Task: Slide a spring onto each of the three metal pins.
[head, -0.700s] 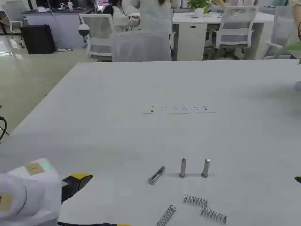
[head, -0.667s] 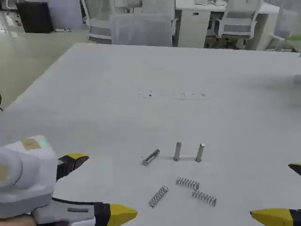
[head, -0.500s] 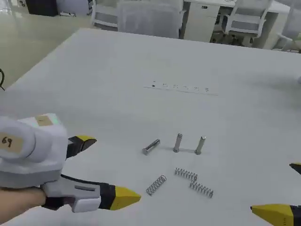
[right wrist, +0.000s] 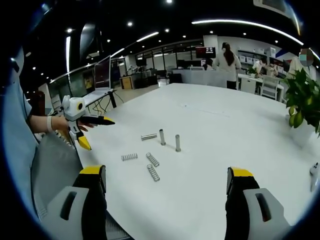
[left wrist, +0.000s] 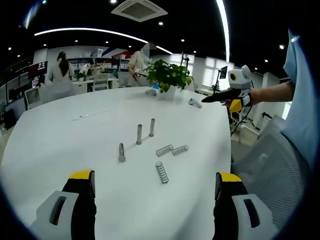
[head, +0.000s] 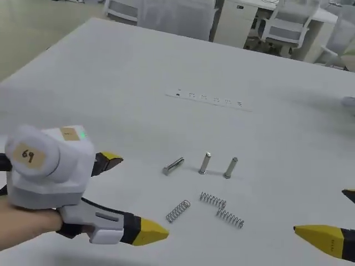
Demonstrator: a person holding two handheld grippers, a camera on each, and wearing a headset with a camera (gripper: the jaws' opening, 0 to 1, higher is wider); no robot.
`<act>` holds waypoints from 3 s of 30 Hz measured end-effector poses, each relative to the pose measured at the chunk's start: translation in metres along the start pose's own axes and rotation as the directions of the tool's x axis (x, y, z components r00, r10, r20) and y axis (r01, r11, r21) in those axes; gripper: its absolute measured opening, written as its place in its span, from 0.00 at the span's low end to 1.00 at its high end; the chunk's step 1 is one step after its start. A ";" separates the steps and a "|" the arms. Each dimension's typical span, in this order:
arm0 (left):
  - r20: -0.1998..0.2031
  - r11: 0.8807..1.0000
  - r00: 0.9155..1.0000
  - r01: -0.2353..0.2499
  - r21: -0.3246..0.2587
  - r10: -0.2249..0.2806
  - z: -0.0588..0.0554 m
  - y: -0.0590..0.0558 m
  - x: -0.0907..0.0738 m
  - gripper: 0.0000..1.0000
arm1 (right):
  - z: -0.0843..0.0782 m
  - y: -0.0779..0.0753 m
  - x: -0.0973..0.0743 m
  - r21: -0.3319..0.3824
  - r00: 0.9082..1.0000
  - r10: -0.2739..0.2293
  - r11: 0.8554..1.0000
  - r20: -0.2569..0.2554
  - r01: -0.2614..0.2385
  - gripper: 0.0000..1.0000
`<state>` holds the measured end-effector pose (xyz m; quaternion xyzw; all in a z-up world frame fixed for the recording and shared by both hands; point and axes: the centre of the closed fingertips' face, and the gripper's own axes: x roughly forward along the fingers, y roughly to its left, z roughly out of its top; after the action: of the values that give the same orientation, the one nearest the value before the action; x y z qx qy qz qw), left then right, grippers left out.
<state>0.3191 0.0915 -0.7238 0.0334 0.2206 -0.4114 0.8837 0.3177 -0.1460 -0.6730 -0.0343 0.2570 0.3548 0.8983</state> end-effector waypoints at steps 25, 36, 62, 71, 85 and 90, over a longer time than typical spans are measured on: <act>-0.019 1.000 0.999 -0.027 0.000 0.027 0.009 -0.006 0.000 0.97 | -0.013 0.019 0.005 -0.108 0.997 0.074 0.992 0.012 -0.072 1.00; -0.017 0.999 0.999 -0.047 -0.003 0.047 0.015 0.002 -0.009 0.97 | -0.015 0.010 0.007 -0.095 0.997 0.069 0.993 0.021 -0.067 1.00; -0.044 0.999 0.998 -0.040 -0.032 0.039 0.012 0.014 0.004 0.95 | -0.023 -0.017 0.018 -0.095 0.998 0.055 0.994 -0.002 -0.055 1.00; -0.058 0.999 0.998 -0.036 -0.040 0.034 0.017 0.020 0.019 0.93 | -0.026 -0.026 0.020 -0.103 0.998 0.064 0.992 -0.023 -0.066 1.00; -0.119 0.998 0.992 -0.052 -0.033 0.048 0.020 0.034 0.039 0.85 | -0.021 -0.031 0.028 -0.104 0.996 0.090 0.990 -0.017 -0.091 1.00; -0.186 0.999 0.982 -0.035 -0.040 0.027 0.017 0.036 0.050 0.80 | -0.023 -0.031 0.031 -0.095 0.995 0.099 0.990 -0.016 -0.100 1.00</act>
<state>0.3801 0.0758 -0.7340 0.0561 0.3099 -0.3879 0.8662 0.3466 -0.1557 -0.7115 -0.0666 0.2460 0.4107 0.8754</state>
